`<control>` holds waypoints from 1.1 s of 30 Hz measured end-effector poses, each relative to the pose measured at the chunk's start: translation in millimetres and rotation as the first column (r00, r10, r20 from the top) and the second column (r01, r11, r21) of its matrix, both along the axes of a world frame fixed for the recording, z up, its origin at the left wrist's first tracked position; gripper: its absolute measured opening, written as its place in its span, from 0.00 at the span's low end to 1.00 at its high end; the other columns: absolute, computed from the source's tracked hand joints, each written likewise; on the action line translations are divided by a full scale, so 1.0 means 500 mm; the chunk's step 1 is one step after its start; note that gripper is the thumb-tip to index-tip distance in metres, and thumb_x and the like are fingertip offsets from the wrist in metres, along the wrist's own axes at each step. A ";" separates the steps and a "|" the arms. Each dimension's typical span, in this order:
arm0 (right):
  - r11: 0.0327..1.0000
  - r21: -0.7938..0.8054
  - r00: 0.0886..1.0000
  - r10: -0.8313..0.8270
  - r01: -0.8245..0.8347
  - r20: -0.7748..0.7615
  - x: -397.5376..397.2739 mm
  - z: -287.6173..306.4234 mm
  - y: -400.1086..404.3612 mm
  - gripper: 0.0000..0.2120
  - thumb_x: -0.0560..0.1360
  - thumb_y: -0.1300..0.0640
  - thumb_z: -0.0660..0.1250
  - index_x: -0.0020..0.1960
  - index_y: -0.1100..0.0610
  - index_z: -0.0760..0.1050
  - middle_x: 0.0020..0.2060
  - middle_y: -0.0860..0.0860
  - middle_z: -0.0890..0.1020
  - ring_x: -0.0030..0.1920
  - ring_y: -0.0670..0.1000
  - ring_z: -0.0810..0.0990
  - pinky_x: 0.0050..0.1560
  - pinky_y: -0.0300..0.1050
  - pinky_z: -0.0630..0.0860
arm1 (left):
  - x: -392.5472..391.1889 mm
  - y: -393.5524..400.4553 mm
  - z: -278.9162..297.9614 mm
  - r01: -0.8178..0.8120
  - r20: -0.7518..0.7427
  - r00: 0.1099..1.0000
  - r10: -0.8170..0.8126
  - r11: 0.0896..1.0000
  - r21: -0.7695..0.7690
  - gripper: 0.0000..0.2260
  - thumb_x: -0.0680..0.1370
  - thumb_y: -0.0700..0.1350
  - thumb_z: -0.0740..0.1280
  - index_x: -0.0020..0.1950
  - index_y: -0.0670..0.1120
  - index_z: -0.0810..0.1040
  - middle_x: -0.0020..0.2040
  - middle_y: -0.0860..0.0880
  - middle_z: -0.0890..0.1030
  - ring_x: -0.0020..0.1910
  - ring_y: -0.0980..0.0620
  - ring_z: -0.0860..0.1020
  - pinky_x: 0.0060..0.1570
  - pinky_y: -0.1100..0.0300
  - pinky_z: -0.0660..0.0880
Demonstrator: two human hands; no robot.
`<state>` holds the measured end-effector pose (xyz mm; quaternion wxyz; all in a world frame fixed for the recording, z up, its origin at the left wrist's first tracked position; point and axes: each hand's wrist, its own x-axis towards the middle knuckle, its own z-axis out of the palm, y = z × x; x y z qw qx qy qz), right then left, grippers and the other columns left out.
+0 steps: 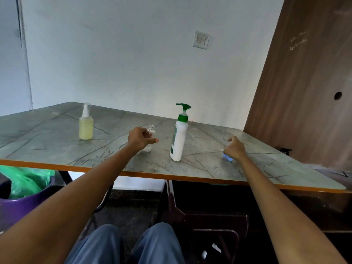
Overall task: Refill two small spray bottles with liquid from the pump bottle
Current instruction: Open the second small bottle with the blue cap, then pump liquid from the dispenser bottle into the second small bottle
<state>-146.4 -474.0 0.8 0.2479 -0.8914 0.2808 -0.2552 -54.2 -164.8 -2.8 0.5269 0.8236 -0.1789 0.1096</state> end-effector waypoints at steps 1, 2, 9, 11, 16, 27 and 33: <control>1.000 0.012 1.000 0.006 -0.006 0.000 -0.001 0.000 -0.001 0.24 0.68 0.65 0.65 0.63 0.59 0.67 0.45 0.57 0.78 0.50 0.57 0.77 0.51 0.48 0.73 | -0.001 0.000 0.000 0.000 0.001 1.000 0.000 1.000 0.006 0.16 0.70 0.43 0.73 0.53 0.35 0.78 0.52 0.38 0.81 0.43 0.50 0.74 0.46 0.60 0.68; 1.000 0.019 1.000 0.010 -0.010 0.002 -0.002 0.000 0.000 0.23 0.68 0.65 0.65 0.63 0.59 0.68 0.44 0.56 0.77 0.50 0.56 0.77 0.51 0.48 0.73 | -0.003 0.000 0.000 -0.002 0.004 1.000 0.002 1.000 0.010 0.17 0.70 0.44 0.73 0.53 0.35 0.78 0.52 0.38 0.81 0.43 0.50 0.74 0.46 0.60 0.68; 0.999 0.038 1.000 0.012 -0.013 0.013 -0.008 -0.002 0.005 0.21 0.71 0.65 0.65 0.64 0.60 0.68 0.57 0.58 0.77 0.56 0.57 0.76 0.55 0.49 0.72 | -0.003 0.001 -0.004 -0.024 0.013 1.000 0.024 1.000 -0.002 0.16 0.70 0.43 0.73 0.53 0.35 0.78 0.52 0.38 0.81 0.43 0.50 0.73 0.46 0.59 0.69; 0.999 0.032 1.000 0.012 -0.013 0.021 -0.009 -0.003 0.003 0.21 0.72 0.65 0.64 0.64 0.60 0.68 0.56 0.58 0.77 0.56 0.57 0.76 0.54 0.49 0.72 | -0.004 0.001 -0.004 -0.024 0.016 1.000 0.024 1.000 0.000 0.16 0.70 0.44 0.73 0.53 0.35 0.78 0.51 0.38 0.81 0.42 0.50 0.73 0.46 0.60 0.68; 1.000 0.016 0.999 0.016 -0.017 0.040 -0.006 -0.003 -0.004 0.21 0.71 0.65 0.64 0.63 0.60 0.68 0.44 0.56 0.76 0.46 0.53 0.75 0.49 0.48 0.72 | -0.001 0.001 -0.007 -0.024 0.017 1.000 0.025 1.000 -0.012 0.16 0.70 0.44 0.73 0.53 0.35 0.79 0.51 0.38 0.81 0.43 0.51 0.74 0.45 0.61 0.68; 0.977 -0.108 0.891 0.211 -0.183 0.402 0.030 0.057 0.108 0.14 0.75 0.60 0.65 0.60 0.59 0.72 0.54 0.56 0.78 0.53 0.54 0.77 0.49 0.43 0.72 | 0.001 0.000 -0.009 -0.017 0.013 1.000 0.017 0.999 0.030 0.15 0.71 0.44 0.73 0.51 0.36 0.78 0.44 0.44 0.78 0.42 0.51 0.74 0.41 0.62 0.67; 0.909 -0.243 0.683 0.415 -0.338 0.601 0.061 0.119 0.233 0.15 0.75 0.63 0.64 0.61 0.59 0.72 0.54 0.53 0.80 0.49 0.52 0.78 0.47 0.39 0.69 | 0.012 -0.005 0.001 -0.011 0.054 0.999 0.005 0.992 0.123 0.11 0.69 0.47 0.75 0.44 0.42 0.77 0.40 0.47 0.77 0.40 0.52 0.73 0.33 0.68 0.65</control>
